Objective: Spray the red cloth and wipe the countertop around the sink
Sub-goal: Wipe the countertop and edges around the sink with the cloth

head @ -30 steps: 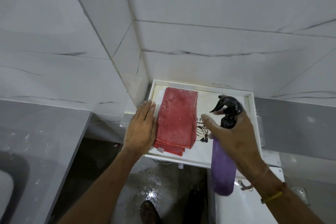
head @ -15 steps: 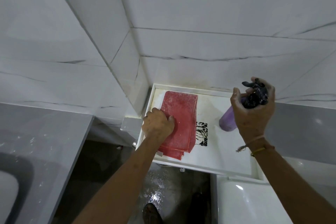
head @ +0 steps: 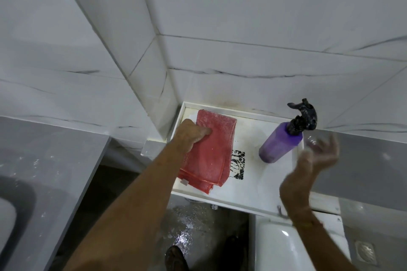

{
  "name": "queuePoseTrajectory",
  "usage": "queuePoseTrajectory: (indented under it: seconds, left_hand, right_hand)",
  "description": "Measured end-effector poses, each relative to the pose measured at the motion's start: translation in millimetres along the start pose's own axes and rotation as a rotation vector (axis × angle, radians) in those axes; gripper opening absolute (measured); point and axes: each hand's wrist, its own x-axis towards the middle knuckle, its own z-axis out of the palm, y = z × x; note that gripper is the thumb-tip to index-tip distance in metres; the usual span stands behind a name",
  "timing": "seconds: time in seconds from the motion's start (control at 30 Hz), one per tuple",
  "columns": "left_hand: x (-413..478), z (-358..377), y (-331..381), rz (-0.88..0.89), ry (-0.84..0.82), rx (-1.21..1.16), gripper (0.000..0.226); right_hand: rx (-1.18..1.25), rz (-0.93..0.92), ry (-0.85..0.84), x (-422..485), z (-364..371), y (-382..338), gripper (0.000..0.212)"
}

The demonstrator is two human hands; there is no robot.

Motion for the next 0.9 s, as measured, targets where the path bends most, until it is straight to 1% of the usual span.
queuePoseTrajectory:
  seconds: [0.03, 0.07, 0.1, 0.13, 0.2, 0.23, 0.27, 0.3, 0.33, 0.37, 0.4, 0.47, 0.5, 0.53, 0.57, 0.6, 0.63, 0.67, 0.7, 0.77, 0.83, 0.9]
  left_hand:
    - [-4.2, -5.7, 4.7, 0.003, -0.078, -0.035, 0.051]
    - [-10.0, -13.2, 10.6, 0.036, -0.142, -0.025, 0.05]
    - [-16.0, -20.4, 17.7, 0.088, -0.194, 0.012, 0.049]
    - [-25.5, -27.7, 25.1, 0.148, -0.234, 0.07, 0.048]
    - [-51.7, -42.1, 37.6, 0.275, -0.276, 0.162, 0.051]
    - [-67.6, -50.6, 39.9, 0.333, -0.295, 0.181, 0.052]
    - [-84.3, -57.2, 43.4, 0.401, -0.328, 0.199, 0.051]
    - [-100.6, -63.3, 46.3, 0.485, -0.345, 0.236, 0.048]
    - [-119.3, -74.8, 46.3, 0.565, -0.328, 0.286, 0.044]
    - [-135.3, -82.2, 46.7, 0.636, -0.307, 0.327, 0.042]
    - [-152.5, -92.8, 45.2, 0.686, -0.271, 0.337, 0.04]
    - [-177.9, -106.0, 42.7, 0.713, -0.269, 0.294, 0.037]
    - [-188.4, -114.7, 38.1, 0.719, -0.257, 0.26, 0.037]
    - [-197.3, -120.4, 33.2, 0.72, -0.242, 0.226, 0.037]
    - [-205.9, -132.9, 23.6, 0.721, -0.208, 0.187, 0.038]
    - [-210.7, -139.6, 18.6, 0.727, -0.185, 0.176, 0.038]
    - [-214.9, -148.8, 13.0, 0.728, -0.145, 0.191, 0.038]
    - [-219.9, -166.3, 2.6, 0.726, -0.074, 0.22, 0.037]
    - [-222.0, -181.7, -6.0, 0.713, -0.023, 0.25, 0.036]
    - [-223.8, -221.3, -24.8, 0.65, 0.084, 0.254, 0.038]
    - [-223.1, -267.1, -52.8, 0.587, 0.283, 0.249, 0.04]
    - [-219.2, -307.8, -88.7, 0.509, 0.48, 0.258, 0.038]
  right_hand:
    - [0.025, 0.032, 0.045, -18.1, -9.4, 0.4, 0.053]
    - [0.028, 0.06, 0.041, -38.1, -16.9, 0.5, 0.043]
    - [0.02, 0.09, -0.012, -57.8, -24.1, 0.9, 0.031]
    - [0.035, 0.149, -0.1, -74.0, -26.6, -2.1, 0.026]
    - [0.057, 0.212, -0.329, -88.9, -20.3, -12.4, 0.039]
    - [0.056, 0.213, -0.422, -88.0, -8.9, -21.6, 0.039]
    - [0.053, 0.227, -0.464, -81.8, 3.8, -29.6, 0.044]
    - [0.077, 0.287, -0.439, -71.8, 16.0, -35.1, 0.058]
    - [0.135, 0.378, -0.419, -60.9, 32.1, -44.3, 0.074]
    - [0.22, 0.469, -0.431, -48.7, 41.7, -52.1, 0.084]
    - [0.307, 0.537, -0.504, -39.8, 50.1, -59.8, 0.087]
    - [0.385, 0.608, -0.787, -26.8, 56.2, -66.5, 0.072]
    - [0.414, 0.671, -0.897, -25.1, 62.6, -72.4, 0.068]
    - [0.468, 0.739, -0.975, -26.8, 67.3, -77.8, 0.069]
    - [0.516, 0.774, -1.061, -32.7, 79.3, -84.9, 0.067]
    - [0.56, 0.787, -1.111, -35.7, 86.6, -90.5, 0.058]
    - [0.574, 0.794, -1.155, -40.3, 95.2, -95.4, 0.044]
    - [0.58, 0.818, -1.199, -51.0, 110.2, -106.9, 0.034]
    - [0.572, 0.844, -1.22, -60.3, 122.1, -114.9, 0.031]
    - [0.533, 0.848, -1.231, -79.8, 147.3, -127.8, 0.03]
    - [0.471, 0.812, -1.202, -104.5, 173.5, -141.7, 0.033]
    - [0.4, 0.787, -1.147, -129.1, 196.3, -150.1, 0.04]
